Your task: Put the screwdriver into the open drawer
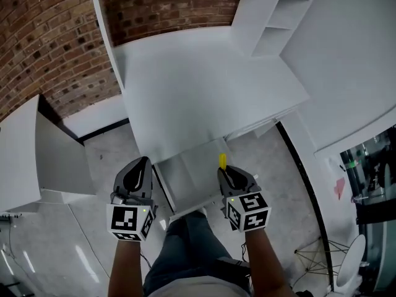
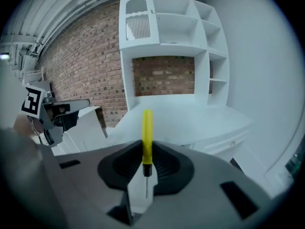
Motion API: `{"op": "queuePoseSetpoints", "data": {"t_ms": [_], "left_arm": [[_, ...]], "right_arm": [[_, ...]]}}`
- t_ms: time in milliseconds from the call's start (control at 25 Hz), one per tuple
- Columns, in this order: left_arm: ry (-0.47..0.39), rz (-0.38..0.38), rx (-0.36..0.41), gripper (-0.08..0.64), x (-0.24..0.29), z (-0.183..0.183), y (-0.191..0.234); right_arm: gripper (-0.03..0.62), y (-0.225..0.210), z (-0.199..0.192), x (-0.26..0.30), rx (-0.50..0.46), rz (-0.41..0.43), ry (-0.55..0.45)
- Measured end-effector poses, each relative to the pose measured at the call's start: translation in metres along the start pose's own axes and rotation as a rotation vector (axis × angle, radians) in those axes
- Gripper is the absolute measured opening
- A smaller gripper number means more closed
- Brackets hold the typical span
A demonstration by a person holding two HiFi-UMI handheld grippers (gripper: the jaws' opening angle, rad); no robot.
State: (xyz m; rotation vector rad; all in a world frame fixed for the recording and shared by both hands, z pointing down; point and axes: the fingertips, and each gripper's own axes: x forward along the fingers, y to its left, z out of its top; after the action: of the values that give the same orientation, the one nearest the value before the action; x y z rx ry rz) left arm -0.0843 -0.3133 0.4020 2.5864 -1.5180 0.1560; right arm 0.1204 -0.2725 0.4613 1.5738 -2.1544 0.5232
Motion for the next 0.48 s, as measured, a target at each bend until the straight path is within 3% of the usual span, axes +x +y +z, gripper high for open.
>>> {"op": "queuePoseSetpoints", "data": {"t_ms": [240,480], "left_arm": [[0.094,0.03,-0.044,0.012,0.012,-0.045,0.003],[0.142,0.076,-0.066,0.012,0.024,-0.067,0.007]], "right_arm": [[0.072,-0.005,-0.049,0.058,0.005,0.081,0.17],[0.072,-0.012,-0.106,0.111,0.06,0.16,0.419]]}}
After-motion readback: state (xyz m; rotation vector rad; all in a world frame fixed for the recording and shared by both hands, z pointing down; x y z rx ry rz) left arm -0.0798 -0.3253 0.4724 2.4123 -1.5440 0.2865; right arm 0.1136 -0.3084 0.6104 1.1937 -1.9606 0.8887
